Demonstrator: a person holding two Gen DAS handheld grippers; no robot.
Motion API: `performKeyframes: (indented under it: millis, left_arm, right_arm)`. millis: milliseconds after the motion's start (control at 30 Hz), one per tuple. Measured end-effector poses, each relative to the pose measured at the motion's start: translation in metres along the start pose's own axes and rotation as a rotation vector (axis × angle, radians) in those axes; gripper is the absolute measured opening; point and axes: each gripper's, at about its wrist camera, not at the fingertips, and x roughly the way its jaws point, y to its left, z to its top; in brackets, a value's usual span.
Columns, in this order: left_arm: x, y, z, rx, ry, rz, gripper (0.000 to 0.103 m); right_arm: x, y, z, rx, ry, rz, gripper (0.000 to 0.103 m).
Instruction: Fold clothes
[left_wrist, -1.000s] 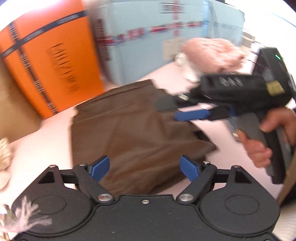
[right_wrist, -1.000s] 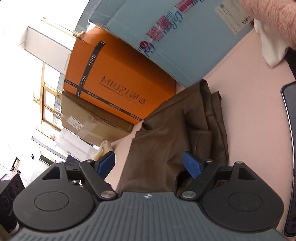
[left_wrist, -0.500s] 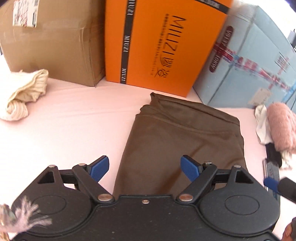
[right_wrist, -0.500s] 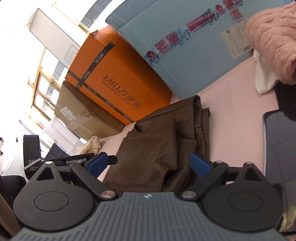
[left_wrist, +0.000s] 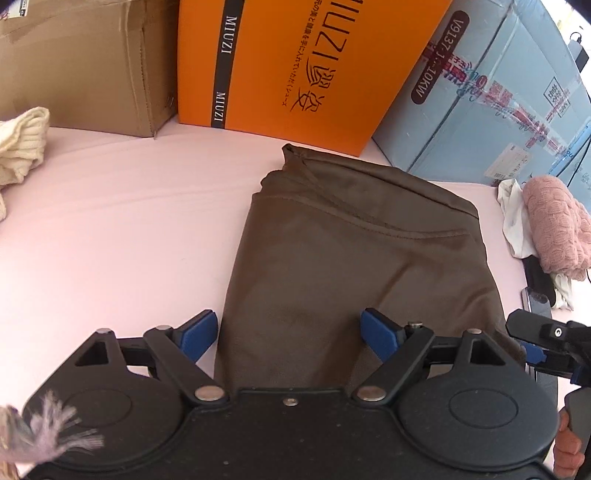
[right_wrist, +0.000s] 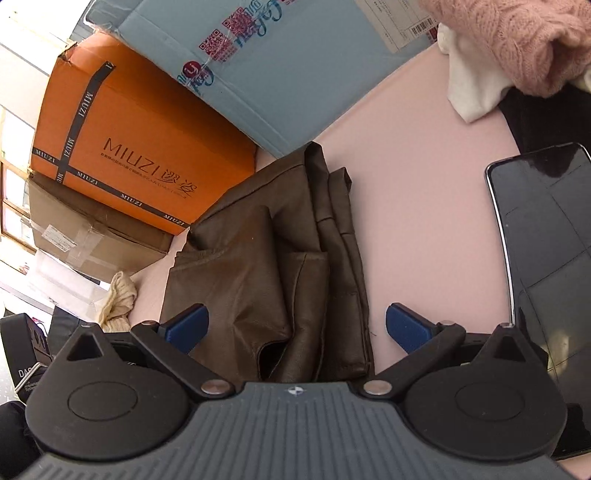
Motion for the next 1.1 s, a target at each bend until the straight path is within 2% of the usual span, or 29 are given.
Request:
performKeyframes:
  millis: [100, 167, 267, 400, 467, 567, 667, 700, 767, 833, 900, 967, 1100]
  left_arm:
    - [0.003, 0.008, 0.005, -0.025, -0.015, -0.037, 0.092]
    - [0.007, 0.012, 0.009, -0.026, -0.004, -0.085, 0.101]
    - [0.012, 0.011, 0.014, 0.023, 0.026, -0.166, 0.103]
    - [0.016, 0.008, 0.016, 0.043, 0.028, -0.226, 0.101]
    - [0.016, 0.007, 0.016, 0.016, 0.025, -0.256, 0.101]
    - [0.015, 0.009, 0.015, -0.032, 0.034, -0.328, 0.101]
    - [0.010, 0.012, 0.008, -0.067, 0.063, -0.398, 0.101]
    - [0.006, 0.014, 0.003, -0.080, 0.069, -0.410, 0.100]
    - [-0.002, 0.020, -0.007, -0.105, 0.073, -0.411, 0.091]
    - [-0.011, 0.027, -0.018, -0.131, 0.071, -0.391, 0.081]
    - [-0.015, 0.033, -0.026, -0.145, 0.078, -0.360, 0.068]
    - [-0.020, 0.038, -0.034, -0.141, 0.069, -0.335, 0.054]
    - [-0.031, 0.052, -0.042, -0.181, 0.087, -0.350, 0.046]
  right_arm:
    - [0.010, 0.010, 0.006, -0.054, 0.025, -0.037, 0.103]
    - [0.018, 0.015, 0.011, -0.084, 0.041, -0.051, 0.103]
    - [0.029, 0.019, 0.021, -0.107, 0.056, -0.051, 0.103]
    - [0.035, 0.011, 0.027, -0.056, 0.000, 0.023, 0.103]
    - [0.037, 0.003, 0.029, -0.017, -0.024, 0.073, 0.103]
    - [0.036, -0.003, 0.030, 0.012, -0.021, 0.117, 0.103]
    - [0.030, -0.004, 0.029, 0.016, 0.038, 0.145, 0.102]
    - [0.028, -0.004, 0.028, 0.016, 0.061, 0.150, 0.098]
    - [0.019, -0.006, 0.020, 0.030, 0.073, 0.129, 0.085]
    - [0.010, -0.011, 0.011, 0.068, 0.073, 0.102, 0.056]
    - [0.004, -0.015, 0.001, 0.109, 0.077, 0.087, 0.040]
    - [0.000, -0.015, -0.010, 0.128, 0.088, 0.090, 0.036]
    - [-0.007, -0.009, -0.029, 0.153, 0.111, 0.100, 0.029]
